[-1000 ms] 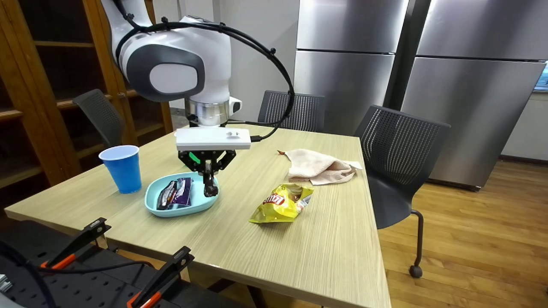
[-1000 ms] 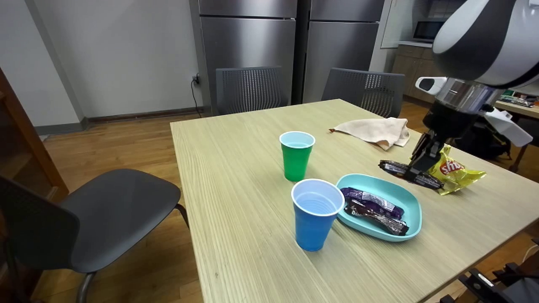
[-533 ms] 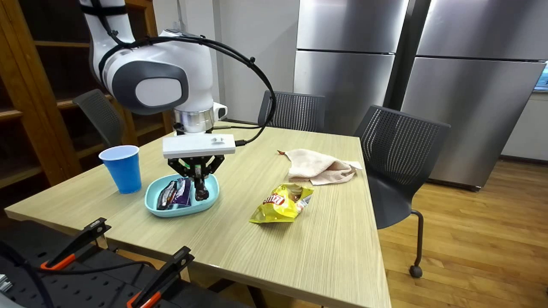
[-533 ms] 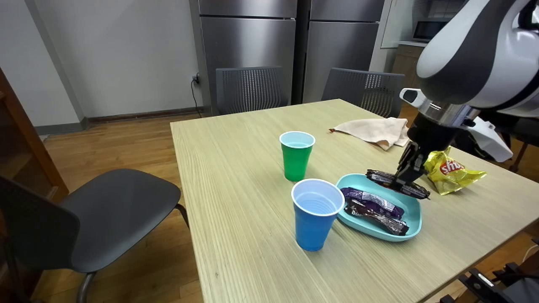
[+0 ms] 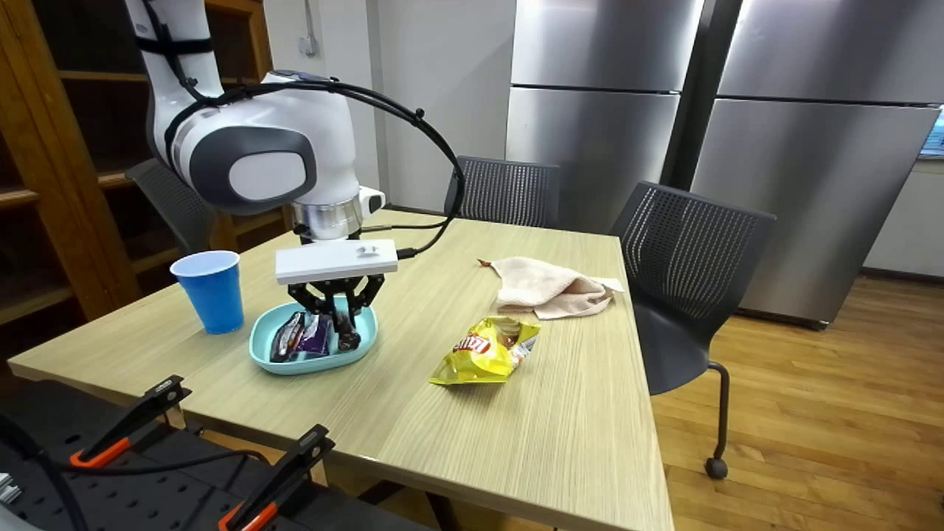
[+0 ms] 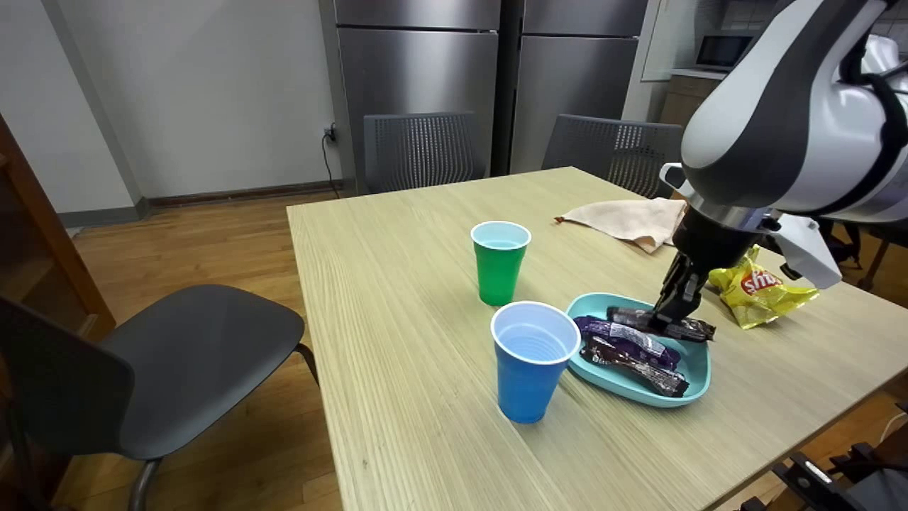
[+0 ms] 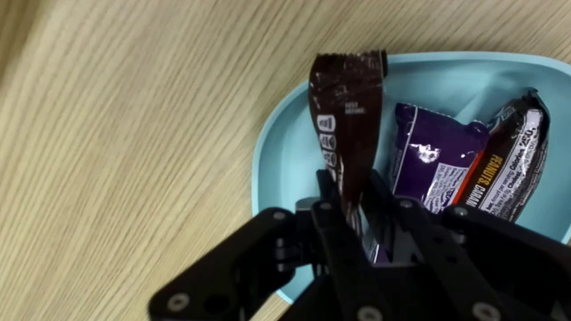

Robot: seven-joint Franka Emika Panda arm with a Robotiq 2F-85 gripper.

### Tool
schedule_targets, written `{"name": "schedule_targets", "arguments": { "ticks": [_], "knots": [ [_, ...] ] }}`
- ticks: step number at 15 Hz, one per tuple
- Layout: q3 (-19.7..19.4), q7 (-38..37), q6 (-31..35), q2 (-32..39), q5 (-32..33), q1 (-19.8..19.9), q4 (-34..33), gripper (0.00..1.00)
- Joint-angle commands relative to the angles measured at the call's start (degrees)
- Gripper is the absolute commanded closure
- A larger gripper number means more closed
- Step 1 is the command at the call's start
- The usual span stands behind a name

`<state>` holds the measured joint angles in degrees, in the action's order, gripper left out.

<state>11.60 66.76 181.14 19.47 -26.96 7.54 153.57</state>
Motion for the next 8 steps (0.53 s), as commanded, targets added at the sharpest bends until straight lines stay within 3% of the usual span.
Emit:
{"name": "schedule_targets", "arguments": {
  "ticks": [1,6,8],
  "knots": [
    [-0.27,-1.19,-0.73,-1.72,-0.51,-1.36,-0.18,0.46],
    [2.24,-0.37,-3.93,-5.51,-1.46,1.95,-1.18,0.08],
    [0.51,-0.76,-5.54,-7.43,-1.15,1.98,-1.68,0.0]
  ]
}}
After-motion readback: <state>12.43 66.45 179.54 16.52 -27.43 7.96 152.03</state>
